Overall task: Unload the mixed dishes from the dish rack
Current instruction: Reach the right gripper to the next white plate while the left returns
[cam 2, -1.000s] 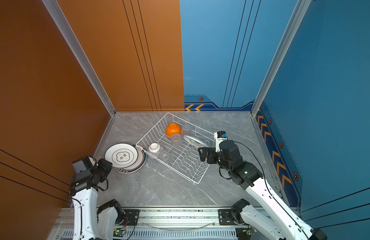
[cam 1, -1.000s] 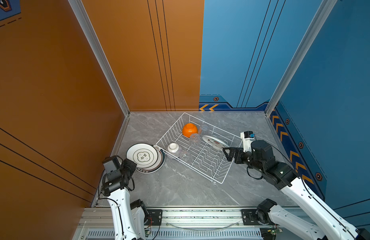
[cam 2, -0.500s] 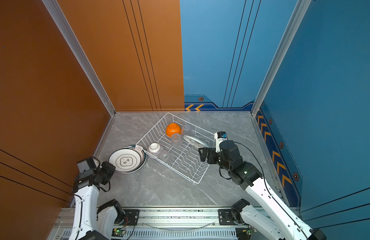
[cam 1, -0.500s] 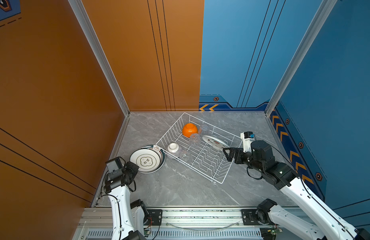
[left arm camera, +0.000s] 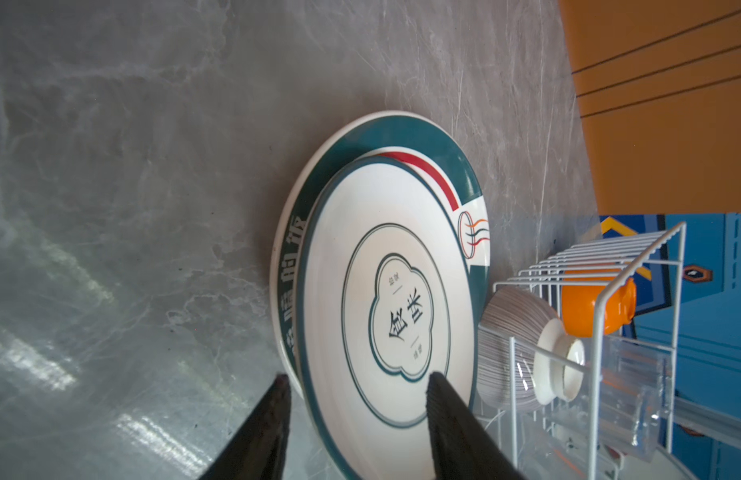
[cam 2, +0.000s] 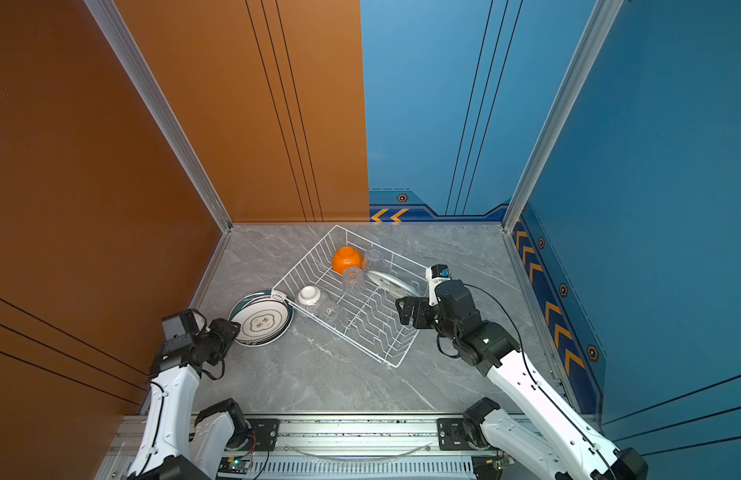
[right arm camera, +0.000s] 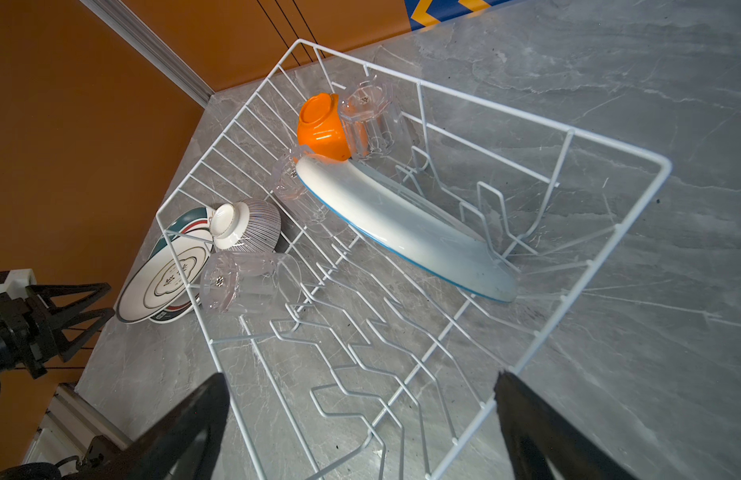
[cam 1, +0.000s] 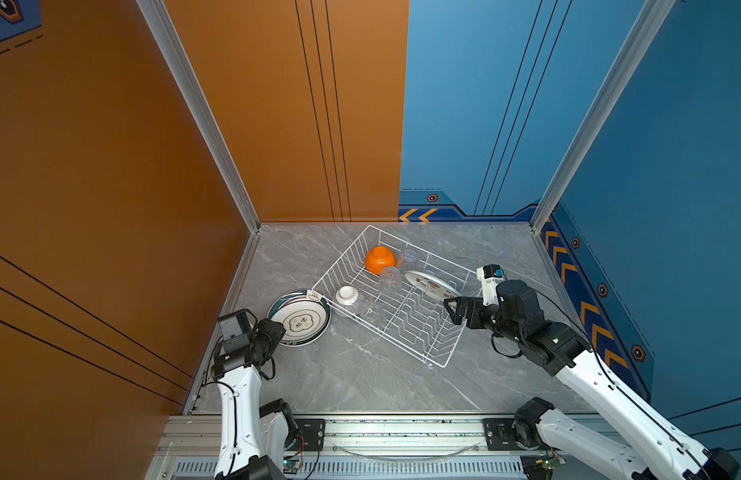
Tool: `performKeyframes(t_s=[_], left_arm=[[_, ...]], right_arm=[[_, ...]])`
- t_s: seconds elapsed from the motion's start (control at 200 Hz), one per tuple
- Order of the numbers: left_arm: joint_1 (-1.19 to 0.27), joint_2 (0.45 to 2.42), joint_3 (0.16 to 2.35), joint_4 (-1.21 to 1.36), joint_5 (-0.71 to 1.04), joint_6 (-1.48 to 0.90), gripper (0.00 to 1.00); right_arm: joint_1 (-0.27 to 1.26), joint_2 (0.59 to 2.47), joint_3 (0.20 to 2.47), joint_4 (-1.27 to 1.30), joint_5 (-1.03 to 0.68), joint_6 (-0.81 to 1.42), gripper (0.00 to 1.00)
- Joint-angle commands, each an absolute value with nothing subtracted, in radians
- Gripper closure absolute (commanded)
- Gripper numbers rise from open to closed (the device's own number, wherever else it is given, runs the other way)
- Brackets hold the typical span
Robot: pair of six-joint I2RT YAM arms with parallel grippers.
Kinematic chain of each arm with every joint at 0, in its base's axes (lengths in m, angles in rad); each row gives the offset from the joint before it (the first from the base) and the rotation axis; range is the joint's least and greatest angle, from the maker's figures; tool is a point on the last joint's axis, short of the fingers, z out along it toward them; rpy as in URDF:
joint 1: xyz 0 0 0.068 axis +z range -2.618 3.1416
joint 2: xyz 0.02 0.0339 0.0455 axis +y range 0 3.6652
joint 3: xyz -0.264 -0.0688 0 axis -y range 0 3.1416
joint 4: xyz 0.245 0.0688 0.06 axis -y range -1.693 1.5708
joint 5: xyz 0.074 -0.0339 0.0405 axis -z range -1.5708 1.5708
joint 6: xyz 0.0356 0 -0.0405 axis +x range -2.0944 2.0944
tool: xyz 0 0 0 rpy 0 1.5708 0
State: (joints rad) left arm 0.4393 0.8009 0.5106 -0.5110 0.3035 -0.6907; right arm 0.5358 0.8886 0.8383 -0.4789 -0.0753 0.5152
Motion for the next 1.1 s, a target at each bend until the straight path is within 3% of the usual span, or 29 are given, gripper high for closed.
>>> performKeyframes(t_s=[0.0,0.31,0.646,0.826,0.926,1.096], left_arm=[[0.431,0.796,0.528,-0.489,0.321,-0.686,0.28],[0.418,0.721,0.562,-0.490,0.407,-0.680,0.04],[0.219,0.719,0.697,-0.489,0.390,-0.632,0.02],[0.051,0.770,0.742,-0.489,0.293,-0.590,0.02],[0.005,0.806,0.763,-0.475,0.286,-0.582,0.02],[-0.050,0.831,0.784,-0.445,0.233,-0.568,0.02]], right_arm=[[0.544,0.908,0.865,-0.512,-0.040,0.477,0.00],[0.594,1.043,0.947,-0.575,0.089,0.395,0.00],[0.728,1.284,1.119,-0.661,0.433,0.303,0.00],[0.758,1.385,1.195,-0.687,0.535,0.278,0.09],[0.771,1.422,1.221,-0.691,0.557,0.250,0.20],[0.795,1.492,1.273,-0.727,0.634,0.228,0.30]])
